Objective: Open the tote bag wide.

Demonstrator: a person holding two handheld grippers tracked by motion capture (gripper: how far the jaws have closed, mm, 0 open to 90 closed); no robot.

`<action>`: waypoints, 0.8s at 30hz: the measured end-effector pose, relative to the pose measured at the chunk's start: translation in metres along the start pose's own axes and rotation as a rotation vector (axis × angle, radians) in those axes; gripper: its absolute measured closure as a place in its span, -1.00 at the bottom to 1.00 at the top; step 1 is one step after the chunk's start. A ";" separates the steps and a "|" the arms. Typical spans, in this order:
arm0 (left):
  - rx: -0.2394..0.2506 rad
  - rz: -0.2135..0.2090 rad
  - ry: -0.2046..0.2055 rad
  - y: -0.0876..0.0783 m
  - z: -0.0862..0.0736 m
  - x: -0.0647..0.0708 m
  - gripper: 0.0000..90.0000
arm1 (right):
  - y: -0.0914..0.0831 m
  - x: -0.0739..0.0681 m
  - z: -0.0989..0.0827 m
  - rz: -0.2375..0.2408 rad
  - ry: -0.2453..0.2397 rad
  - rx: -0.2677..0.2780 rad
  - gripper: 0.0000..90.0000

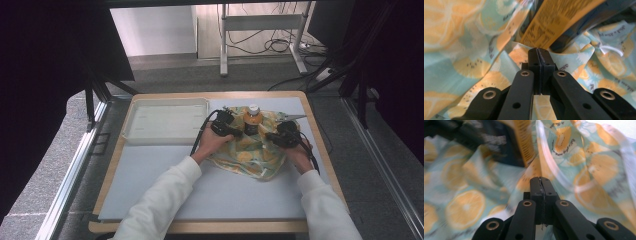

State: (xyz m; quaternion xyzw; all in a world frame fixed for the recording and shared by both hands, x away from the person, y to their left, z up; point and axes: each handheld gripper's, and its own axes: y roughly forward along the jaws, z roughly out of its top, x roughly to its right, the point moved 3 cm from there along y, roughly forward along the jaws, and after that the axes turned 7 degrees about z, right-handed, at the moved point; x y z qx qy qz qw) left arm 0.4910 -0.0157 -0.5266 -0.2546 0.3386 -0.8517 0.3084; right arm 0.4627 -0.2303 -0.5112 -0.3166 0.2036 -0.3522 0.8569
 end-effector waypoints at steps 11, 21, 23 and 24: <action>-0.062 -0.029 0.013 0.006 -0.020 -0.001 0.99 | 0.032 0.050 0.011 -0.077 0.133 -0.032 0.99; -0.070 -0.047 0.005 0.007 -0.025 -0.002 0.99 | 0.038 0.064 0.010 -0.100 0.169 -0.021 0.99; -0.069 -0.047 0.010 0.006 -0.026 -0.002 0.99 | 0.036 0.059 0.012 -0.095 0.150 -0.023 0.99; -0.066 -0.045 0.011 0.006 -0.026 -0.002 0.99 | 0.034 0.057 0.014 -0.088 0.142 -0.016 0.99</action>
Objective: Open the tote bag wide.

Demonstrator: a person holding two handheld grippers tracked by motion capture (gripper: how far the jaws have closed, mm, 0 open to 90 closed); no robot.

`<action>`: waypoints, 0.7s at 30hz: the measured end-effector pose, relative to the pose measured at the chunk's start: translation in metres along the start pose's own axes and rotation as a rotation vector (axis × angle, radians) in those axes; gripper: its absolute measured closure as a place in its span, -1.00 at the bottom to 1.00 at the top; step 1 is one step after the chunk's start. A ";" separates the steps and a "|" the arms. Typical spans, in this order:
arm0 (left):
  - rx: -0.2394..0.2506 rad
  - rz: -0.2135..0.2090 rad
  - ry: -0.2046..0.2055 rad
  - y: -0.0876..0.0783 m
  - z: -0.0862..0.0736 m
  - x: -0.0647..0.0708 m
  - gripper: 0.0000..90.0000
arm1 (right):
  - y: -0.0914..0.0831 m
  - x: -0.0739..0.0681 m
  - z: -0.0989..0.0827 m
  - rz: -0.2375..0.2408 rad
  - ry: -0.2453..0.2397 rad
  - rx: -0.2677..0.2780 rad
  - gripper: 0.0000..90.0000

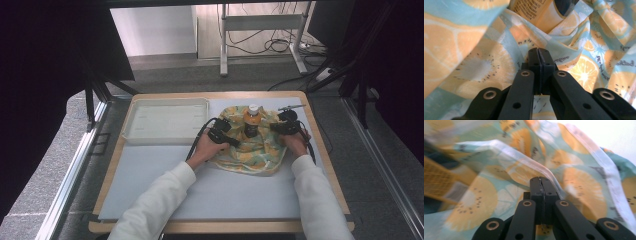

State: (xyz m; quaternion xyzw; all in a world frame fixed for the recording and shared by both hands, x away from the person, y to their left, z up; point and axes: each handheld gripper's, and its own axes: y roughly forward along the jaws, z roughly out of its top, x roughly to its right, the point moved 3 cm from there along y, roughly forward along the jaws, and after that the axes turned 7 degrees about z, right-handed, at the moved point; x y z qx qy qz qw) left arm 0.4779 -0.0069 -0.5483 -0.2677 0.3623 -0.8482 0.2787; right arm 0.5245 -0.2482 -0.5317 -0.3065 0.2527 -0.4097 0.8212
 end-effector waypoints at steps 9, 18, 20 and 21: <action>0.006 -0.002 -0.004 0.000 -0.001 -0.002 0.99 | -0.040 -0.040 0.002 0.106 -0.072 0.074 0.99; 0.005 0.008 -0.010 0.000 -0.001 0.000 0.99 | -0.044 -0.078 -0.028 0.160 -0.167 -0.047 0.99; 0.005 0.010 -0.008 0.000 -0.001 0.000 0.99 | -0.037 -0.073 -0.034 0.126 -0.166 -0.092 0.99; 0.006 0.011 -0.009 0.000 -0.001 0.000 0.99 | -0.034 -0.067 -0.037 0.101 -0.158 -0.108 0.99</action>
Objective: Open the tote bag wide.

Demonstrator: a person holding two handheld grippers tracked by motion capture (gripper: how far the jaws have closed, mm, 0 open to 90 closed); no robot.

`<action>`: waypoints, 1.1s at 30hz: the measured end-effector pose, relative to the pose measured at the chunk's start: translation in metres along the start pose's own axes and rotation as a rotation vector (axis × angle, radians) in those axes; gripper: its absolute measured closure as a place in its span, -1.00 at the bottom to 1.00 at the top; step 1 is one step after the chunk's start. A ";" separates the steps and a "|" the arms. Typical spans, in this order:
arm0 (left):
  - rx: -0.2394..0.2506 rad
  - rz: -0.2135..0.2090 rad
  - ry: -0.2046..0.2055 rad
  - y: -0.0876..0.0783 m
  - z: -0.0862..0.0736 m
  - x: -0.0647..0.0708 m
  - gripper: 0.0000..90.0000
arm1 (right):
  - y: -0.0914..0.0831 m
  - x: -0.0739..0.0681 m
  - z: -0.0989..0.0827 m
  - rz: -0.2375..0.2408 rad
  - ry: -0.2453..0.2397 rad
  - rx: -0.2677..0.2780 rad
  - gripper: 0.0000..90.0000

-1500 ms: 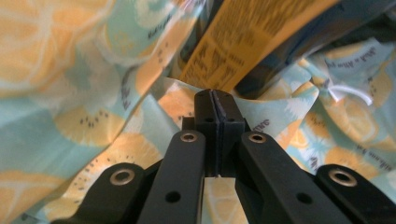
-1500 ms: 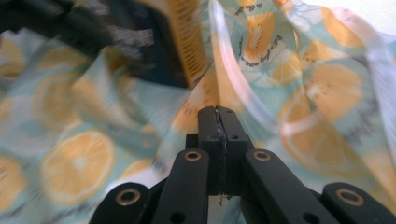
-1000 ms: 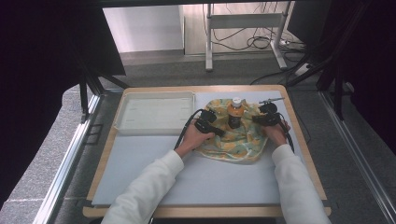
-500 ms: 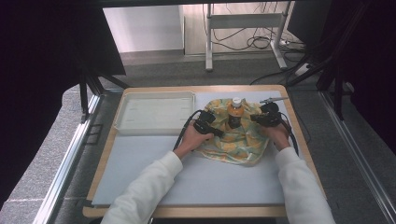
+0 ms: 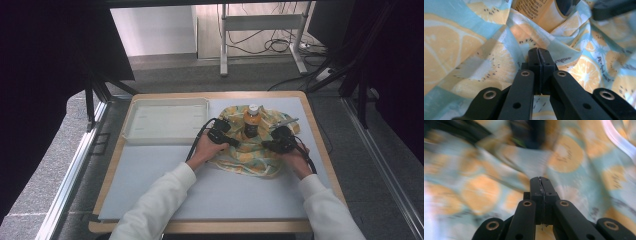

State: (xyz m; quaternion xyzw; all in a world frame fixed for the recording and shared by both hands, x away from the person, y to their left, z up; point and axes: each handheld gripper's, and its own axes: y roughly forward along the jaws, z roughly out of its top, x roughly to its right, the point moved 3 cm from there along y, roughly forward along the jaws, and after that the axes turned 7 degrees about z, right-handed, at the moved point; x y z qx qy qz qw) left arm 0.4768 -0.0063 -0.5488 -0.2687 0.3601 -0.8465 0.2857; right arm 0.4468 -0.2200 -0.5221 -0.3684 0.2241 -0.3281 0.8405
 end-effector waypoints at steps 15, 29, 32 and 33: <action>0.030 -0.018 -0.011 -0.004 0.001 0.000 0.99 | -0.002 0.033 -0.009 -0.069 0.079 0.040 0.99; 0.118 -0.032 0.005 -0.040 -0.001 0.013 0.99 | -0.045 -0.001 0.001 -0.020 0.003 0.184 0.99; 0.144 -0.019 0.027 -0.051 -0.005 0.016 0.99 | -0.054 -0.007 -0.001 -0.006 -0.004 0.201 0.99; 0.151 -0.015 0.033 -0.054 -0.006 0.017 0.98 | -0.057 -0.009 -0.001 -0.004 -0.010 0.209 0.99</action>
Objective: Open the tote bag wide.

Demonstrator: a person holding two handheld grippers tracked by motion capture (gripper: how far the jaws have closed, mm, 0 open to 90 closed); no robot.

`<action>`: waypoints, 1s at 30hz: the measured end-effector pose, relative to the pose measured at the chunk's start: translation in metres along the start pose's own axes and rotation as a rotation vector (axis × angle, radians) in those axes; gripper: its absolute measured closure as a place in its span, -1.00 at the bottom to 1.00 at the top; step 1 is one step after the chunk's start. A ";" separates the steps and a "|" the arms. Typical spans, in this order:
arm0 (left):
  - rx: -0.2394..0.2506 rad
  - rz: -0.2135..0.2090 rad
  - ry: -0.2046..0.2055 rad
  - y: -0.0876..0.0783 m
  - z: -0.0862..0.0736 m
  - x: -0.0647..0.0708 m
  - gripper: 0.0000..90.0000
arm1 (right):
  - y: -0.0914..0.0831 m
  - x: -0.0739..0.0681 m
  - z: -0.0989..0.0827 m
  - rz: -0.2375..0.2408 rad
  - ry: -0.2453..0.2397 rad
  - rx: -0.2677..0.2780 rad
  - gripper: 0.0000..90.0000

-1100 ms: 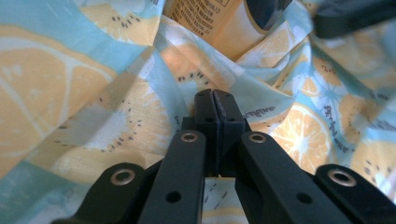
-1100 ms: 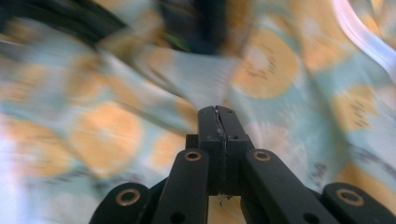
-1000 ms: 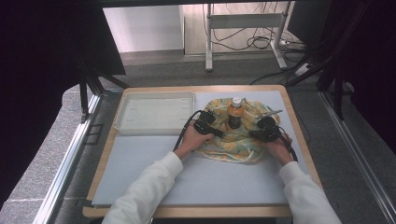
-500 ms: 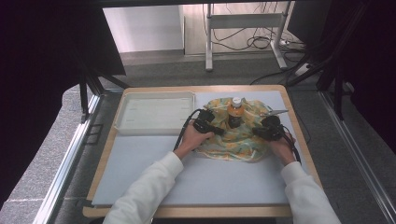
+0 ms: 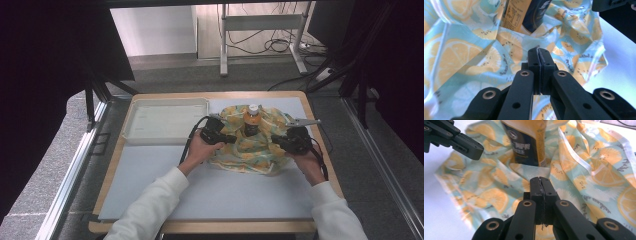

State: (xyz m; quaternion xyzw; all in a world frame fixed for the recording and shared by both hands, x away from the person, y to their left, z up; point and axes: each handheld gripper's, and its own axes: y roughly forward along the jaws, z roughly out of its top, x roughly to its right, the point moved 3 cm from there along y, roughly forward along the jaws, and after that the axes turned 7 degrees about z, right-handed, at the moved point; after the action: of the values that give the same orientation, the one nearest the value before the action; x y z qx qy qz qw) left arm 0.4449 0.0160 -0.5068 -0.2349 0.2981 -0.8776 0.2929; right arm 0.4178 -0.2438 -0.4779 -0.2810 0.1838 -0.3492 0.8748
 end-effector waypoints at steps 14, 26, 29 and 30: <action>0.081 0.012 0.019 -0.046 -0.026 0.010 0.84 | -0.020 -0.014 -0.009 0.028 -0.029 0.025 0.96; 0.096 0.117 0.034 -0.077 -0.055 0.015 0.00 | -0.026 -0.025 -0.015 0.043 -0.045 0.008 0.26; 0.100 0.148 0.046 -0.084 -0.063 0.015 -0.17 | -0.029 -0.027 -0.014 0.041 -0.050 0.019 0.12; 0.102 0.157 0.050 -0.087 -0.065 0.015 -0.21 | -0.030 -0.027 -0.014 0.037 -0.051 0.021 0.06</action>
State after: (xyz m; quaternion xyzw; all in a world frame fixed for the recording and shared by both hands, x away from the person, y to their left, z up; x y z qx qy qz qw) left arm 0.3639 0.0877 -0.4921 -0.1738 0.2779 -0.8714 0.3650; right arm 0.3765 -0.2471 -0.4670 -0.2771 0.1626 -0.3275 0.8885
